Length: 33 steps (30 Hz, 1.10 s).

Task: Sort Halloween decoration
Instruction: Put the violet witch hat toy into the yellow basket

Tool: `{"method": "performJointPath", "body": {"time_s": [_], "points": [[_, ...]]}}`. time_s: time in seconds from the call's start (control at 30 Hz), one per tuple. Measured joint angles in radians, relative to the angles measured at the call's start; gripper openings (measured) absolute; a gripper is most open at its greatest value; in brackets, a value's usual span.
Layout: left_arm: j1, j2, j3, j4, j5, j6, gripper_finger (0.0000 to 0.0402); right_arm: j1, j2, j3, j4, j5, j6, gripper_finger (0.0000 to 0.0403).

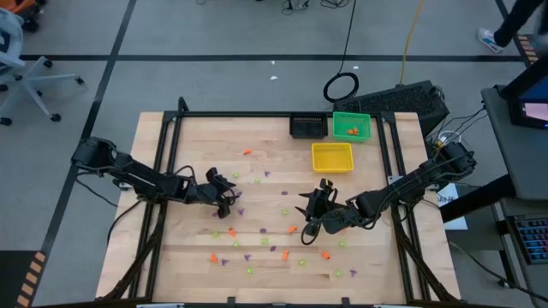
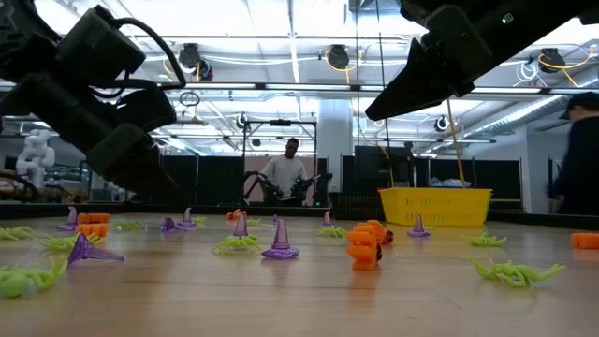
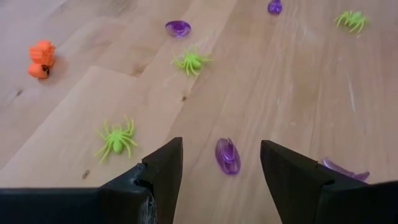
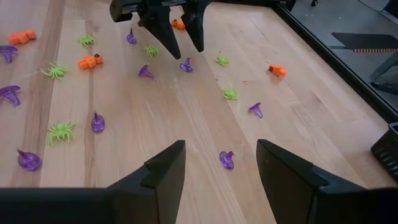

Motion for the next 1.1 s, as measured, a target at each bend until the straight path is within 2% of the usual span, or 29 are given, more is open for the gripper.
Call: {"method": "performJointPath", "body": {"time_s": [0.6,0.7,1.1], "points": [[0.003,0.193,0.000,0.199,0.000,0.050,0.0211,0.000,0.000,0.000,0.000,0.000,0.000,0.0185],[0.003,0.200,0.000,0.206,0.001,0.050,0.0189,0.000,0.000,0.000,0.000,0.000,0.000,0.0185],[0.023,0.201,0.000,0.204,0.003,0.058,0.0056,0.000,0.000,0.000,0.000,0.000,-0.001,0.0185]]}}
